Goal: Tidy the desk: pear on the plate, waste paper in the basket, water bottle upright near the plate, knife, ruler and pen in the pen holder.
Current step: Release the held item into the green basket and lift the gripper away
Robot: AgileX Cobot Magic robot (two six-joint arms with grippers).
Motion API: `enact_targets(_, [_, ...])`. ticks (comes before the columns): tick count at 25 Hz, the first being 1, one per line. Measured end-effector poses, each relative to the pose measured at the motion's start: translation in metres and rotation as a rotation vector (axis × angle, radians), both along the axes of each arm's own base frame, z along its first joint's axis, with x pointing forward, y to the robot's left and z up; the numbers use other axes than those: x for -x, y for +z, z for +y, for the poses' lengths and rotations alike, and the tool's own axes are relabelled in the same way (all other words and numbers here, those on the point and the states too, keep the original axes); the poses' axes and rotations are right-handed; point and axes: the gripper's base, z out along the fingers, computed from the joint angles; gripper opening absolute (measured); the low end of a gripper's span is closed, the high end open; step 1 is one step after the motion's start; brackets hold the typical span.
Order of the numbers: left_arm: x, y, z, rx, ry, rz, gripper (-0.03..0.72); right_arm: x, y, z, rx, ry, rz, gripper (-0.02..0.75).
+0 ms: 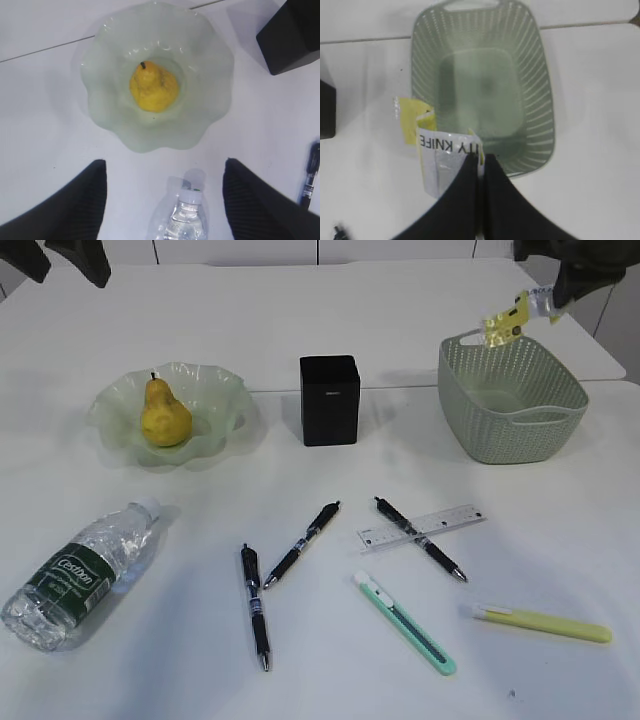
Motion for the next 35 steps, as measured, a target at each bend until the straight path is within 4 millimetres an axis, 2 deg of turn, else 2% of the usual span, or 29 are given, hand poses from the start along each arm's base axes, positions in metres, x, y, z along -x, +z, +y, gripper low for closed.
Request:
enact_targets(8, [0.000, 0.000, 0.000, 0.004, -0.001, 0.001, 0.510, -0.009, 0.001, -0.005, 0.084, 0.015, -0.074, 0.015])
enact_targets(20, [0.000, 0.000, -0.002, 0.028, -0.007, 0.005, 0.510, -0.046, -0.078, -0.005, 0.137, 0.057, 0.018, 0.015])
enact_targets(25, [0.000, 0.000, -0.003, 0.028, -0.007, 0.005, 0.510, -0.055, -0.101, -0.006, 0.165, 0.070, 0.036, 0.015])
enact_targets(28, [0.000, 0.000, -0.003, 0.028, -0.007, 0.005, 0.510, -0.060, -0.111, -0.006, 0.175, 0.078, 0.034, 0.015])
enact_targets(35, [0.000, 0.000, -0.003, 0.028, -0.007, 0.005, 0.510, -0.064, -0.110, -0.006, 0.187, 0.086, -0.020, 0.027])
